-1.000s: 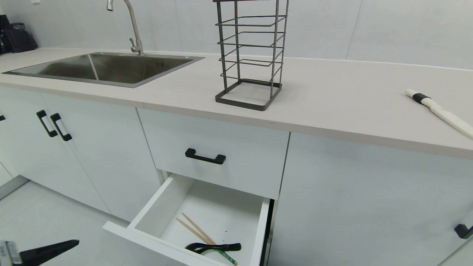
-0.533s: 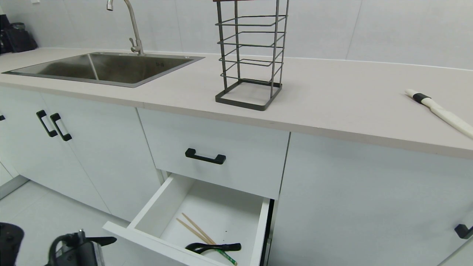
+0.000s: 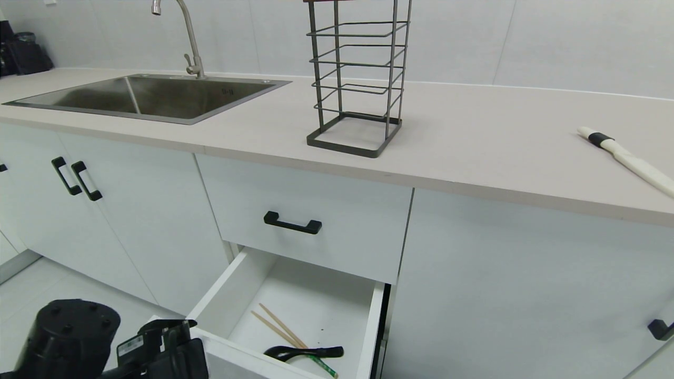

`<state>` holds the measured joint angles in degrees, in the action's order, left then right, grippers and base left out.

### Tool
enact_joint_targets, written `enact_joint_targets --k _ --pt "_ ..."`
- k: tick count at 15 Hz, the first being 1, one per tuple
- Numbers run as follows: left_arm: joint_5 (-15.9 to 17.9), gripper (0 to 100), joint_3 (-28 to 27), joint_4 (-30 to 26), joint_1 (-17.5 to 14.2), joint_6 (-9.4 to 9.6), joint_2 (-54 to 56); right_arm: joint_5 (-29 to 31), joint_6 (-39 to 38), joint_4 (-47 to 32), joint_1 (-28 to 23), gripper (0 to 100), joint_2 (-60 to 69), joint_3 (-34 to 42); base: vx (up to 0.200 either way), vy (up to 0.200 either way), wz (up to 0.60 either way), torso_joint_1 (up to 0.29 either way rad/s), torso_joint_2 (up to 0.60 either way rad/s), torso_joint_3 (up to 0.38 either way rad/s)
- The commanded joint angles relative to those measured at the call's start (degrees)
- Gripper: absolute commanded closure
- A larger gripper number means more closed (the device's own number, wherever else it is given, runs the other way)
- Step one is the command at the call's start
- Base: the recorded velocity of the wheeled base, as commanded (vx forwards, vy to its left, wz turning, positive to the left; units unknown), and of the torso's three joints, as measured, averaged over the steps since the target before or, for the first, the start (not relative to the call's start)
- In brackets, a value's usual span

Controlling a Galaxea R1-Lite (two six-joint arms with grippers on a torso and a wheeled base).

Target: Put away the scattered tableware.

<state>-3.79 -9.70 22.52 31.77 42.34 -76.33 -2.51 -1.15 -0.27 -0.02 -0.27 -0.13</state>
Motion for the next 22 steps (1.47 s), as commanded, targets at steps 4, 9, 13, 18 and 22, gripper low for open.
enact_joint_targets --k 4,9,13,18,22 --pt "-2.5 0 3.4 13.3 0.0 -0.06 -11.2 0.0 0.0 0.0 0.0 0 -0.1 0.0 0.0 0.0 0.0 0.0 0.0 0.0" --pt "-4.6 0 2.9 26.4 -0.4 -0.59 -18.5 0.0 0.0 0.0 0.0 0 -0.1 0.0 0.0 0.0 0.0 0.0 0.0 0.0" --pt "-4.8 0 3.3 41.8 -0.7 -0.68 -28.5 0.0 0.0 0.0 0.0 0 -0.1 0.0 0.0 0.0 0.0 0.0 0.0 0.0" --pt "-7.2 0 3.5 53.2 -4.6 -0.68 -34.3 0.0 0.0 0.0 0.0 0 -0.1 0.0 0.0 0.0 0.0 0.0 0.0 0.0" --pt "-6.9 0 5.3 57.4 -4.8 -1.03 -36.0 0.0 0.0 0.0 0.0 0 -0.1 0.0 0.0 0.0 0.0 0.0 0.0 0.0"
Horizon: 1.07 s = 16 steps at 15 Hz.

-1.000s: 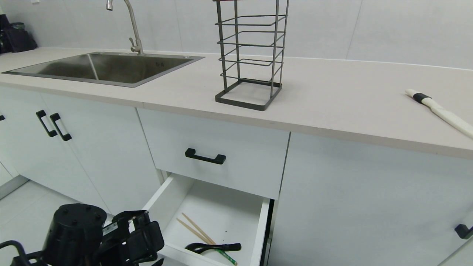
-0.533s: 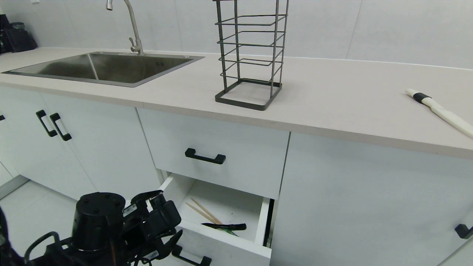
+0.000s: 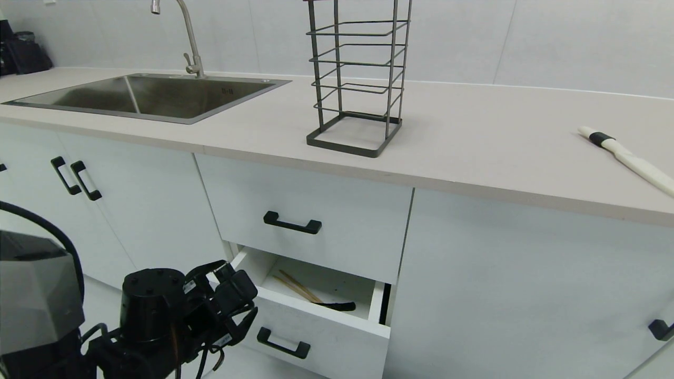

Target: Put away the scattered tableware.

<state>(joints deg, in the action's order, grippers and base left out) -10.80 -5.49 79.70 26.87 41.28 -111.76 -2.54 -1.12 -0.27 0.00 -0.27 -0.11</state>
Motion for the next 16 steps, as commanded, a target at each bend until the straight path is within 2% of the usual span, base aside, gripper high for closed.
enact_joint_targets --k 1,2,4,5,6,7,8,9,10,14,16 --pt "0.0 0 3.5 0.5 0.6 -1.2 1.9 0.0 0.0 0.0 0.0 0 -0.1 -0.1 0.0 0.0 0.0 0.0 0.0 0.0" --pt "0.0 0 4.8 0.5 0.8 -1.73 4.6 0.0 0.0 0.0 0.0 0 -0.1 -0.1 0.0 0.0 0.0 0.0 0.0 0.0" --pt "0.9 0 5.5 0.0 2.0 -1.64 9.6 0.0 0.0 0.0 0.0 0 -0.1 -0.1 0.0 0.0 0.0 0.0 0.0 0.0" --pt "3.4 0 5.5 -0.2 4.4 -1.99 10.3 0.0 0.0 0.0 0.0 0 -0.1 0.0 0.0 0.0 0.0 0.0 0.0 0.0" --pt "8.2 0 5.5 -1.4 6.5 -1.99 10.0 0.0 0.0 0.0 0.0 0 -0.1 0.0 0.0 0.0 0.0 0.0 0.0 0.0" --pt "10.3 0 5.5 -2.6 7.5 -1.81 9.8 0.0 0.0 0.0 0.0 0 -0.1 -0.1 0.0 0.0 0.0 0.0 0.0 0.0" --pt "15.3 0 5.5 -6.7 9.9 -0.94 8.6 0.0 0.0 0.0 0.0 0 -0.1 0.0 0.0 0.0 0.0 0.0 0.0 0.0" --pt "16.9 0 5.5 -7.2 11.5 0.03 6.9 0.0 0.0 0.0 0.0 0 -0.1 0.0 0.0 0.0 0.0 0.0 0.0 0.0" --pt "17.6 0 5.5 -7.4 12.3 0.73 5.2 0.0 0.0 0.0 0.0 0 -0.1 0.0 0.0 0.0 0.0 0.0 0.0 0.0" --pt "20.5 0 5.5 -7.8 12.4 2.76 2.7 0.0 0.0 0.0 0.0 0 -0.1 0.0 0.0 0.0 0.0 0.0 0.0 0.0" --pt "20.6 0 5.5 -8.5 12.4 2.84 1.7 0.0 0.0 0.0 0.0 0 -0.1 0.0 0.0 0.0 0.0 0.0 0.0 0.0"
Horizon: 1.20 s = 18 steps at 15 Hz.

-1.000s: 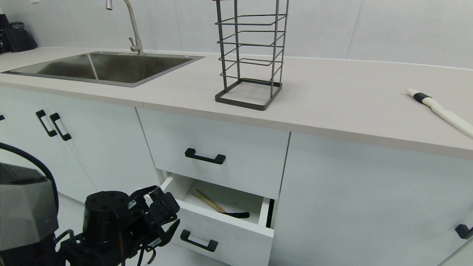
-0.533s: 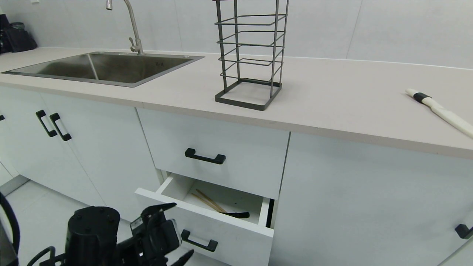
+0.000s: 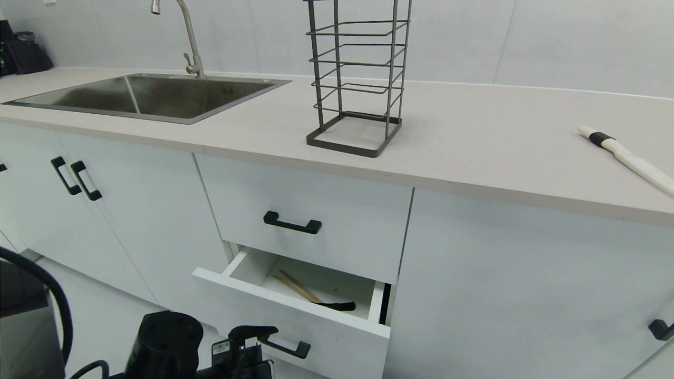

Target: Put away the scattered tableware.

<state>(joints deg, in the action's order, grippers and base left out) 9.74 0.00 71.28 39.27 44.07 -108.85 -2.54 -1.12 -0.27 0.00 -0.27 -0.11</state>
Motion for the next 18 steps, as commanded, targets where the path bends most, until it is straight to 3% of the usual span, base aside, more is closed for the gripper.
enact_joint_targets --k 1,3,9,15,18 --pt "-0.2 0 -0.3 -0.1 -0.5 0.05 -2.0 0.0 0.0 0.0 0.0 0 -0.1 0.0 0.0 0.0 0.0 0.0 0.0 0.0" --pt "-0.4 0 -2.3 0.4 -2.5 0.14 -5.8 0.0 0.0 0.0 0.0 0 -0.1 0.0 0.0 0.0 0.0 0.0 0.0 0.0" --pt "-2.1 0 -7.5 0.8 -4.5 0.05 -10.9 0.0 0.0 0.0 0.0 0 -0.1 -0.1 0.0 0.0 0.0 0.0 0.0 0.0" --pt "-4.1 0 -11.5 6.5 -8.3 0.14 -12.6 0.0 0.0 0.0 0.0 0 -0.1 0.0 0.0 0.0 0.0 0.0 0.0 0.0" --pt "-5.4 0 -13.8 6.6 -8.4 -0.04 -13.6 0.0 0.0 0.0 0.0 0 -0.1 0.0 0.0 0.0 0.0 0.0 0.0 0.0"
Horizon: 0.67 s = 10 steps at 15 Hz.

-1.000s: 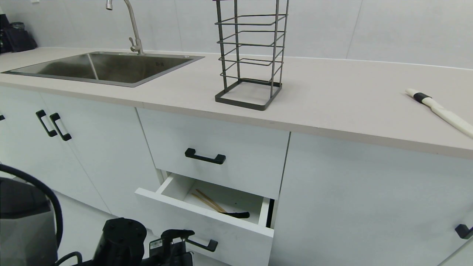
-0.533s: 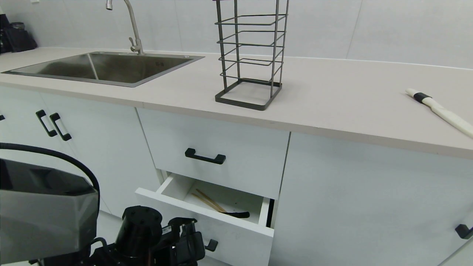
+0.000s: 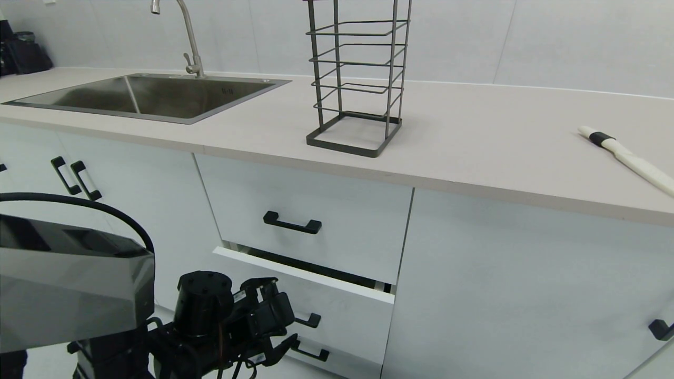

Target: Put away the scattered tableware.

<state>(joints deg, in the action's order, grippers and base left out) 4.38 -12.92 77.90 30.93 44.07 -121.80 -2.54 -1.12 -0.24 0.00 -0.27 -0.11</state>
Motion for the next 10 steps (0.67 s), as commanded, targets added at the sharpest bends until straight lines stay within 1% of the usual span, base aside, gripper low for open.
enact_joint_targets --k 1,10 --pt "-0.1 0 -1.3 0.0 -0.1 -0.04 -1.3 0.0 0.0 0.0 0.0 0 -0.1 0.0 0.0 0.0 0.0 0.0 0.0 0.0" --pt "0.1 0 -6.9 0.0 -0.4 0.23 -4.4 0.0 0.0 0.0 0.0 0 -0.1 0.0 0.0 0.0 0.0 0.0 0.0 0.0"
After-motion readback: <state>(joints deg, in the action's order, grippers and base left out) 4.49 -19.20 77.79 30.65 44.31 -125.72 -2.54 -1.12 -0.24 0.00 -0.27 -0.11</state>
